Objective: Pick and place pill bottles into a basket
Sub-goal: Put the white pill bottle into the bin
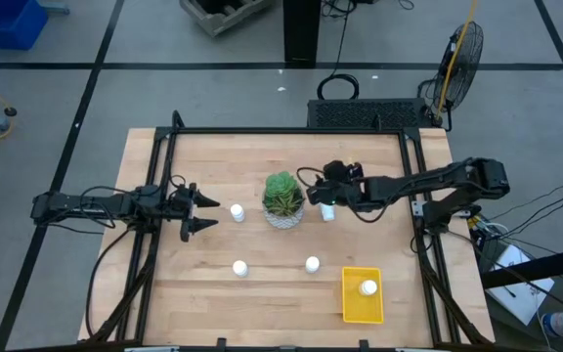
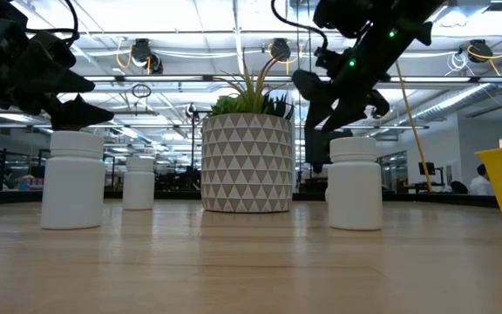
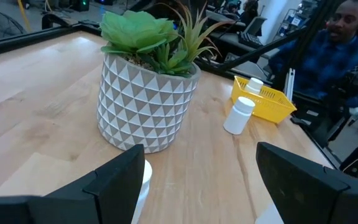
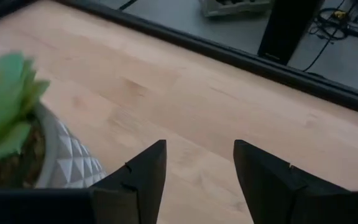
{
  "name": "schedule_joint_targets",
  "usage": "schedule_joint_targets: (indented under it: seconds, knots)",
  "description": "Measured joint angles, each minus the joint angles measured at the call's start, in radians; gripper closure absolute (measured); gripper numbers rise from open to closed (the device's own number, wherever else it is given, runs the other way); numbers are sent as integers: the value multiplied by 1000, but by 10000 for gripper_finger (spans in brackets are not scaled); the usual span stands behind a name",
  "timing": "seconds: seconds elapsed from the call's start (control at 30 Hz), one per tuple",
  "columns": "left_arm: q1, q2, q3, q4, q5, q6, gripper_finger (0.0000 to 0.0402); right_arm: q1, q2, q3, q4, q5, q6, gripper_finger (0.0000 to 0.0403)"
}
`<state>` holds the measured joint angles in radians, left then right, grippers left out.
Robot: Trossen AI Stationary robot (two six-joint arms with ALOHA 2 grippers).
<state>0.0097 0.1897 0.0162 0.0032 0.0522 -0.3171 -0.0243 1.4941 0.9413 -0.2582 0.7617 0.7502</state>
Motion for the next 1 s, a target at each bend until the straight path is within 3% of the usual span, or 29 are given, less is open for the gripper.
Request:
schedule_joint_targets:
  seconds: [0.17, 0.4, 0.5, 0.7, 0.87, 1.0]
  knots:
    - [0, 0, 0, 4, 23, -16, 91, -3, -2, -1, -13, -98, -200, 234]
    - [0, 0, 0, 16, 93, -25, 91, -25, -110, -1, -49, -624, -727, 235]
    - [0, 0, 0, 18, 106, -6, 91, -42, -166, -1, -98, -752, -881, 234]
    - [0, 0, 0, 17, 105, 49, 91, -39, -244, -1, -132, -765, -1220, 228]
    - [0, 0, 0, 17, 105, 54, 91, -68, -264, -1, -134, -739, -1632, 230]
    - [0, 0, 0, 17, 104, 55, 92, -130, -248, -1, -150, -653, -1722, 230]
